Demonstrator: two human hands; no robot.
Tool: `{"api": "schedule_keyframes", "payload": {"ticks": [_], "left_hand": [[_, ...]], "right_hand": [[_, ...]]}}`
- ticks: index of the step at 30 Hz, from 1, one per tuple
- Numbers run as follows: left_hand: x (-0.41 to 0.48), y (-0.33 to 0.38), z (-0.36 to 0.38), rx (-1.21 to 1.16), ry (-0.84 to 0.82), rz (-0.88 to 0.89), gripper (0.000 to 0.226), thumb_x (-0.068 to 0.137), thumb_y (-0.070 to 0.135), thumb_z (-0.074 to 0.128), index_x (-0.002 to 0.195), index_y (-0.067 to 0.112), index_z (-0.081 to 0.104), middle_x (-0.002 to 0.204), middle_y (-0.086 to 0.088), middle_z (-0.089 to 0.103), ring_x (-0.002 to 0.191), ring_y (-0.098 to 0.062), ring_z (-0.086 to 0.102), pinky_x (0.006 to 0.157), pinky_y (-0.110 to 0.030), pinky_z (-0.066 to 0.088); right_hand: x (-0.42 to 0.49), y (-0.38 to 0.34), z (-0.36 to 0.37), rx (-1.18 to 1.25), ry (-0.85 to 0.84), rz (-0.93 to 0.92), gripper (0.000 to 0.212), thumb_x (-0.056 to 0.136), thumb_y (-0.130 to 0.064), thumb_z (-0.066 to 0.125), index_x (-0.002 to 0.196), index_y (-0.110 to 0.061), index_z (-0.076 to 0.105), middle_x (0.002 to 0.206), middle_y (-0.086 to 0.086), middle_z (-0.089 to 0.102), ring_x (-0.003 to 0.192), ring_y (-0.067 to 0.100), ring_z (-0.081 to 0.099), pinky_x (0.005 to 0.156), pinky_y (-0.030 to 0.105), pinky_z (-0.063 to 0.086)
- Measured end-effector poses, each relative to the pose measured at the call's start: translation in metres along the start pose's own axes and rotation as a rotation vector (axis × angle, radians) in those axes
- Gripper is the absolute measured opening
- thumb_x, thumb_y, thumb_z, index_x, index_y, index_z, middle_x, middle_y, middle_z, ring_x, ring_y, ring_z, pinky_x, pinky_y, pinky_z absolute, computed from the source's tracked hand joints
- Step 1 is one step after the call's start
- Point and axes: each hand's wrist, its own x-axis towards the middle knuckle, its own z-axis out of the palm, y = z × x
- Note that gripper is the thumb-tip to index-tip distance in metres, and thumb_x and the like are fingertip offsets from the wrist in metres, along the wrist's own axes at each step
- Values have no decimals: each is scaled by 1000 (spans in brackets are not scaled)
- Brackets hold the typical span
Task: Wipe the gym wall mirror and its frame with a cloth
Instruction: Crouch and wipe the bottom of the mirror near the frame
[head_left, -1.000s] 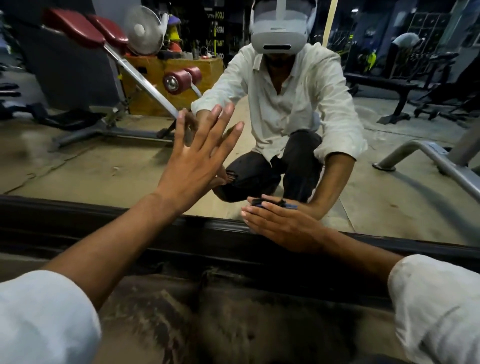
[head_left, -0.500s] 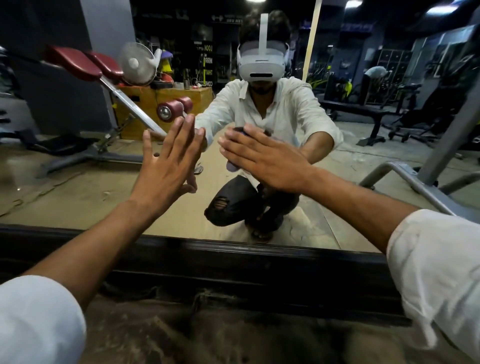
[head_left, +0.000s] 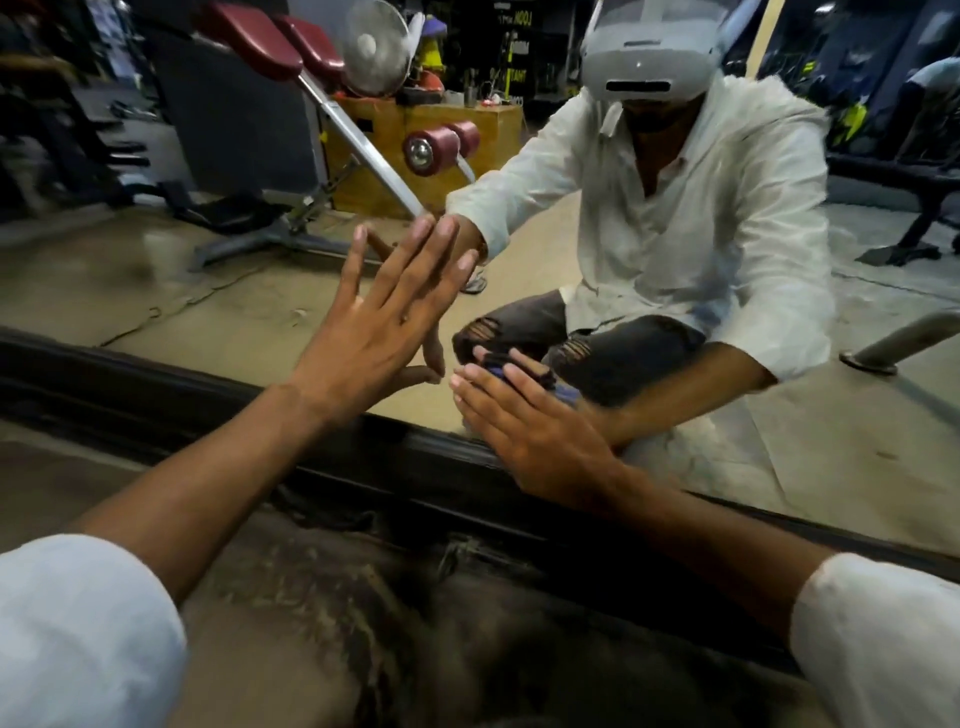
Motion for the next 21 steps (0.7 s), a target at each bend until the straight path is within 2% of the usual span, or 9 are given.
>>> {"api": "schedule_keyframes", "payload": {"ticks": [2,9,13,16,19,21], "left_hand": [[-4,0,5,-18,-9,-8,124,88,65,72,171,14,-4,177,-19,-12,164,-38,-7,126,-73,8],[-4,-5,11,-16,-52,12,119,91,68,67,171,17,-4,176,-18,-11,164,-38,-5,126,-74,8],[-5,-7,16,-1,-3,40,116,92,65,65,171,16,-3,176,-15,-15,163,-37,-5,127,-73,6],[-6,-5,16,-8,9,34,116,90,64,65,171,15,-2,177,-16,-10,164,-39,0,125,-75,11],[-8,-17,14,21,37,121,112,92,61,65,171,14,0,177,-17,-7,164,-37,1,125,-73,16],[-9,-48,7,43,83,184,110,93,56,69,171,14,4,178,-16,-3,165,-36,4,127,-70,17]], "right_hand": [[-2,-22,17,47,2,-27,61,108,-20,27,164,2,18,173,21,16,161,38,13,132,53,6],[1,-38,31,97,83,-48,61,107,-19,41,162,2,26,169,19,29,159,34,24,131,47,19],[6,-42,35,93,71,-66,65,105,-17,42,163,1,23,171,19,24,160,34,20,129,47,24],[11,-44,32,48,79,-101,60,107,-17,39,162,3,25,170,20,27,159,35,22,127,46,28],[24,-27,23,-54,109,-123,53,110,-16,43,159,2,36,166,21,35,157,36,29,131,49,19],[41,7,7,-7,154,6,47,115,-17,32,160,-3,36,167,17,33,159,32,24,132,49,9]]}}
